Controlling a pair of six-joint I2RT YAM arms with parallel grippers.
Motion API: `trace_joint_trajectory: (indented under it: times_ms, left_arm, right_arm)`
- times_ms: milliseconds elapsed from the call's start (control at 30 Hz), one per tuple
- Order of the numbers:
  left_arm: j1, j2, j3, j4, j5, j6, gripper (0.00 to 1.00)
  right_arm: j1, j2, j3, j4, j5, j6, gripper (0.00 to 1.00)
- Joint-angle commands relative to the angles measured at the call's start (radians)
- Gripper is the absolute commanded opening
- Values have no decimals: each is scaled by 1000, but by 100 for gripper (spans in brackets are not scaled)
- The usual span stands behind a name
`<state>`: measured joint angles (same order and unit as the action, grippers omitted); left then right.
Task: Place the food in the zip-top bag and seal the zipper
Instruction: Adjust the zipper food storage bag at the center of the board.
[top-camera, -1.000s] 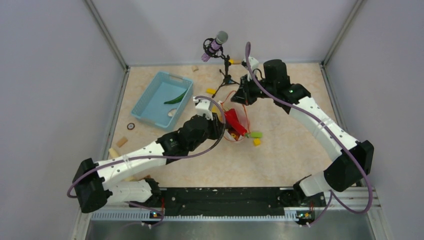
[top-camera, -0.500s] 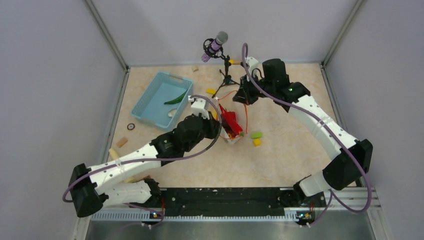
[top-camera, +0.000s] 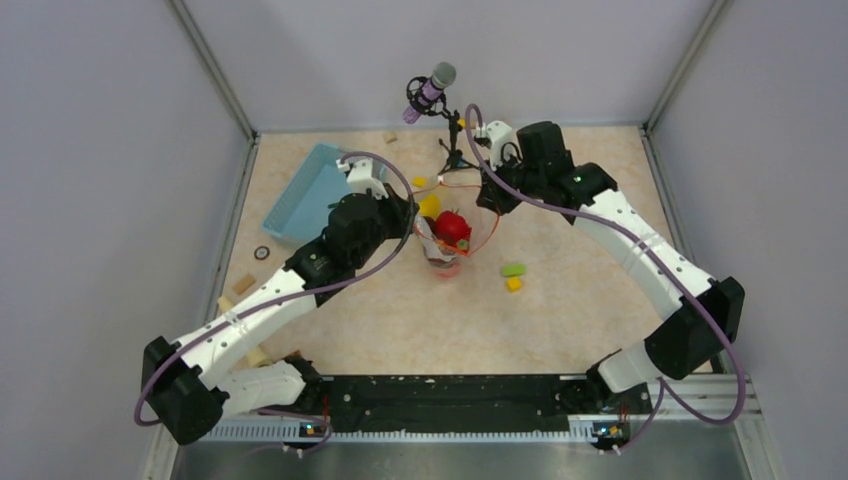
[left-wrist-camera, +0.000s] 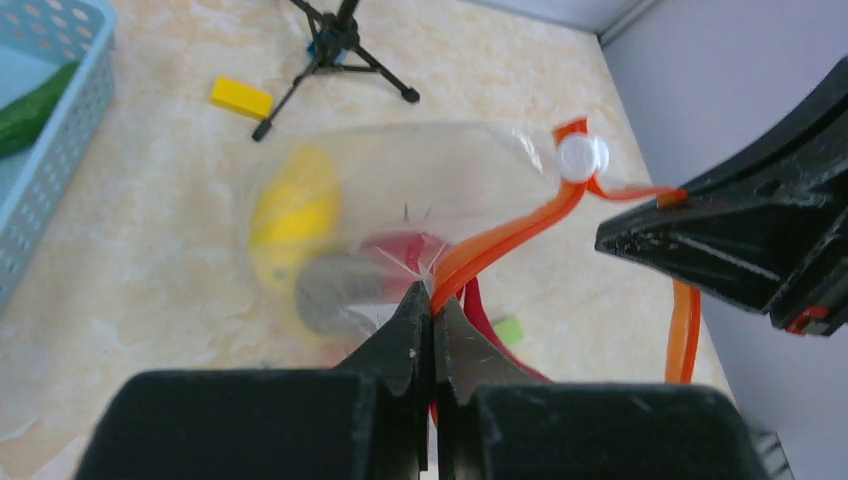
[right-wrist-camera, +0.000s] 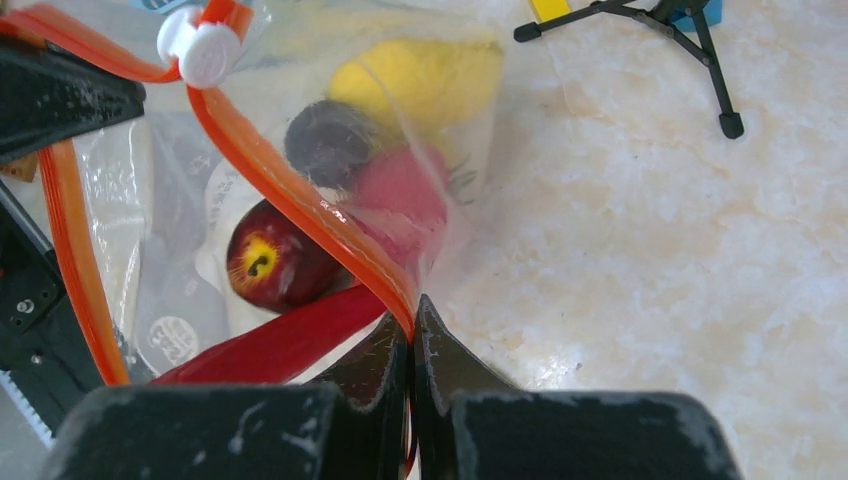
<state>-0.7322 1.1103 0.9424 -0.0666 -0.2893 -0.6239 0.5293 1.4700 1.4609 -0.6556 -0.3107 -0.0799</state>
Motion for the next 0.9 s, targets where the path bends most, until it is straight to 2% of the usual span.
trace_joint_trajectory:
  times_ms: [0,67,200,333,433,500,600,633,667,700,733,800,867]
  left_arm:
    - [5,7,25,27,164,13,0]
    - [5,12,28,26,241,40,0]
    - [5,18,21,57,369,42,8]
    - [5,52,33,59,349,41,8]
    - [5,77,58,37,327,52,6]
    - [4,70,57,29,312,64,11]
    - [5,34,44,13,244,84,27]
    - [5,18,38,10,215,89,38]
    - [4,1,33,0,185,93,58]
    - [5,-15,30,-12,149,101,73]
    - [5,-27,31,-26,112,113,81]
    - [5,-49,33,-45,21,139,95]
    - [16,-55,39,-61,-89,150,98]
  right_arm:
    - [11,-1,45,16,46,-22,1]
    - [11,20,58,22,46,-8,2]
    - [11,60,86,49,13,28,1]
    - [11,83,77,136,-46,104,0]
    - [11,91,84,142,-65,114,0]
    - [11,83,76,142,-56,109,0]
    - [11,60,61,144,-27,99,0]
    - [11,54,57,145,-20,97,0]
    - [11,49,53,145,-13,95,0]
    - [11,45,51,147,-8,94,0]
    - [11,43,49,146,-5,93,0]
    - [11,42,47,146,-1,90,0]
    - [11,45,49,146,4,90,0]
